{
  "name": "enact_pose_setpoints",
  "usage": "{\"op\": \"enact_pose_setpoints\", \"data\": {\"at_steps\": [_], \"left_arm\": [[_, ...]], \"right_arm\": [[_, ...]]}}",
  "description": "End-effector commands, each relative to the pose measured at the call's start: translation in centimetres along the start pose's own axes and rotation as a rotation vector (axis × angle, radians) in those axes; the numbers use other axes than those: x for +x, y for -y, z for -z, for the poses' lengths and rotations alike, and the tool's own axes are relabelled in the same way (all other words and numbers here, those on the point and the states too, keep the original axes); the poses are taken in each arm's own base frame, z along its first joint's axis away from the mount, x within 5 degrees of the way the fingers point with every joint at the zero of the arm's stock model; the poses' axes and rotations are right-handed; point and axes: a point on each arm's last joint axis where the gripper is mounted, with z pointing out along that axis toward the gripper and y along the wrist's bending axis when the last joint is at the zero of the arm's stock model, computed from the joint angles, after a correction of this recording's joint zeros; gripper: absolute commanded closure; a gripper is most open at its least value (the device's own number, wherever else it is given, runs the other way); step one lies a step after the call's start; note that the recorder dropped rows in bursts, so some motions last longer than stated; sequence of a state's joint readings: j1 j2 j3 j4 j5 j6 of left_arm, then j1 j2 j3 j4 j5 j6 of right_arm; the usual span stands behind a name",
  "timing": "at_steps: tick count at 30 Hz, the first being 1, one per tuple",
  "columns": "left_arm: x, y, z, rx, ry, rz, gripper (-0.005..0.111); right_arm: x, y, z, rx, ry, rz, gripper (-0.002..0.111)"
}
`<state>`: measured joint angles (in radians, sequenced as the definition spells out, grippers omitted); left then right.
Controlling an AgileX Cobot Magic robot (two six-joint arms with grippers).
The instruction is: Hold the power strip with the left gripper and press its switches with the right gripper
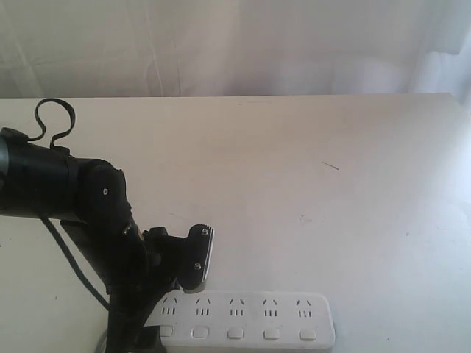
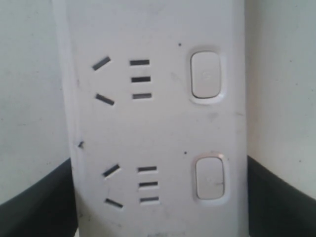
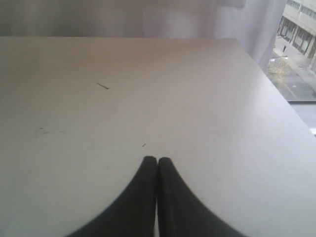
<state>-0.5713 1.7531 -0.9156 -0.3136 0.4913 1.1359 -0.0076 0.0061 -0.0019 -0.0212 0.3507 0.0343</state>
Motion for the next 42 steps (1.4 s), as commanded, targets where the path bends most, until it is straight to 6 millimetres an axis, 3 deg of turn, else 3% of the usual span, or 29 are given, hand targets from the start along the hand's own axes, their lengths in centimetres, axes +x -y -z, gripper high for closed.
{"op": "enact_pose_setpoints", "data": {"at_steps": [1,7,15,22,23,24,26,30,31,32,34,36,38,42], "left_arm": [[0.7,0.4,-0.8,0.047,-0.046,-0.017,0.107],[0.7,0.4,-0.8,0.049,-0.047,-0.022,0.107],[0.7,0.5,-0.8,0.055,-0.049,-0.022,0.107],[0.7,0.5,-0.8,0.055,-0.049,-0.022,0.107],[0.7,0.5,-0.8,0.053,-0.048,-0.022,0.107],[0.7,0.5,-0.8,0.053,-0.048,-0.022,0.107],[0.7,0.5,-0.8,0.053,-0.048,-0.022,0.107],[0.7,0.5,-0.8,0.057,-0.049,-0.022,0.107],[0.7,0.5,-0.8,0.057,-0.049,-0.022,0.107],[0.7,0.5,-0.8,0.055,-0.049,-0.022,0.107],[0.7,0.5,-0.8,0.053,-0.048,-0.022,0.107],[0.7,0.4,-0.8,0.053,-0.050,-0.024,0.107],[0.7,0.4,-0.8,0.053,-0.050,-0.024,0.107],[0.7,0.5,-0.8,0.054,-0.050,-0.024,0.107]], "right_arm": [[-1.6,-0.1,0.2,-0.013,0.186,-0.034,0.108],[-5.2,0.2,1.7,-0.093,0.618,-0.375,0.108],[-8.3,1.0,5.7,-0.137,1.184,-0.401,0.108],[-8.8,1.4,7.9,-0.213,1.445,-0.492,0.108],[-8.9,1.3,8.0,-0.269,1.444,-0.544,0.108],[-8.9,1.3,7.9,-0.426,1.416,-0.705,0.108],[-8.8,1.1,7.5,-0.525,1.340,-0.816,0.108],[-8.6,0.5,6.4,-0.565,1.191,-0.868,0.108],[-8.6,0.0,6.3,-0.580,1.157,-0.806,0.108],[-9.1,-1.2,6.5,-0.595,1.111,-0.620,0.108],[-10.7,-4.4,7.7,-0.665,0.967,-0.084,0.108],[-12.4,-6.3,8.5,-0.783,0.785,0.138,0.108],[-13.5,-7.0,7.9,-0.824,0.625,0.282,0.108],[-13.6,-7.5,5.6,-0.909,0.351,0.347,0.108]]}}
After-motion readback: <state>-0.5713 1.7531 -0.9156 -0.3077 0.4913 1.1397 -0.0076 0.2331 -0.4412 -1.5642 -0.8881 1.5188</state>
